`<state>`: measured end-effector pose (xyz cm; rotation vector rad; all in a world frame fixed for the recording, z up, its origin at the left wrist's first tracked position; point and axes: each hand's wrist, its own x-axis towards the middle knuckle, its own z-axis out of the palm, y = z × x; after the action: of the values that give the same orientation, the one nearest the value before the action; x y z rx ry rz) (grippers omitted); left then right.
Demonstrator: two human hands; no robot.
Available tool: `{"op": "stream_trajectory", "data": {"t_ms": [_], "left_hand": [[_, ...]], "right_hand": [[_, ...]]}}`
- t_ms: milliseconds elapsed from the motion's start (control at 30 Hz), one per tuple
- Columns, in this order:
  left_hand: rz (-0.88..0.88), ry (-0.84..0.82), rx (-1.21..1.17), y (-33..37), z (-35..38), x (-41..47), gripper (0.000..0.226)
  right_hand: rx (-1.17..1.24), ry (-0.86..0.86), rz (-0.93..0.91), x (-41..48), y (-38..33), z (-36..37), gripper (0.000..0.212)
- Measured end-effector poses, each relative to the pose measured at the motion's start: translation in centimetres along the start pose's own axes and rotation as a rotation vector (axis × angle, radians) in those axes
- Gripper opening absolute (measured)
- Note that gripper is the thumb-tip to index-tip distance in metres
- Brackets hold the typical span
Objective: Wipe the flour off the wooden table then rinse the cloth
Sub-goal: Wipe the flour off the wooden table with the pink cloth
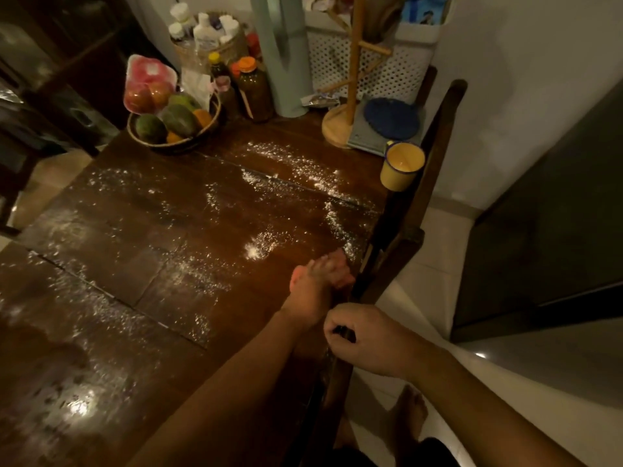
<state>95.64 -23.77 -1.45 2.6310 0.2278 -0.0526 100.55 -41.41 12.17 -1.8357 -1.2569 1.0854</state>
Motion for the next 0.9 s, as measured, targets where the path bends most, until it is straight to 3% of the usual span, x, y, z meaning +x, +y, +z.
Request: {"op": "stream_trajectory", "data": {"t_ms": [33,100,167,300,367,433,567,633,733,833,900], "left_hand": [[0.074,-0.063,0.004,0.3,-0.4,-0.8,0.045],[0.207,-0.03,-0.091,0.7,-2.0,-3.2,0.043],[0.214,-0.025,-0.195,-0.4,-3.1,-6.2,0.044],[-0.135,0.049,-0.215,-4.0,-3.9,-8.3,0.071],[-0.319,0.133,-0.232,-3.8,-3.9,-6.2,0.078],[-0.445,0.21,-0.232,-3.1,-3.7,-2.7,0.07],[-0.615,0.179,-0.065,0.0,-2.8,5.6,0.061],[-0.559,0.145,0.008,1.9,-2.0,8.5,0.068],[-0.275,0.045,0.015,4.0,-0.7,9.5,0.072],[-0.041,-0.139,-0.057,2.8,-1.8,7.3,0.057],[0.019,-0.2,-0.103,1.1,-3.5,5.5,0.05]], "right_hand": [[-0.065,-0.096,0.008,0.1,-0.1,-1.2,0.01],[-0.181,-0.163,0.014,0.5,-0.4,-4.5,0.013],[-0.239,-0.014,-0.034,1.2,-0.9,-8.2,0.014],[-0.526,0.367,-0.147,4.0,0.1,-15.2,0.025],[-0.661,0.362,-0.022,5.2,2.5,-17.7,0.026],[-0.795,0.268,0.08,5.6,5.2,-18.0,0.041],[-0.747,0.356,0.017,6.3,7.3,-16.8,0.06],[-0.76,0.324,-0.011,6.7,7.0,-17.1,0.062],[-0.799,0.281,-0.091,7.0,7.3,-17.8,0.057],[-0.756,0.287,-0.167,7.2,7.9,-18.0,0.051],[-0.78,0.278,-0.195,7.5,8.2,-18.1,0.054]]}}
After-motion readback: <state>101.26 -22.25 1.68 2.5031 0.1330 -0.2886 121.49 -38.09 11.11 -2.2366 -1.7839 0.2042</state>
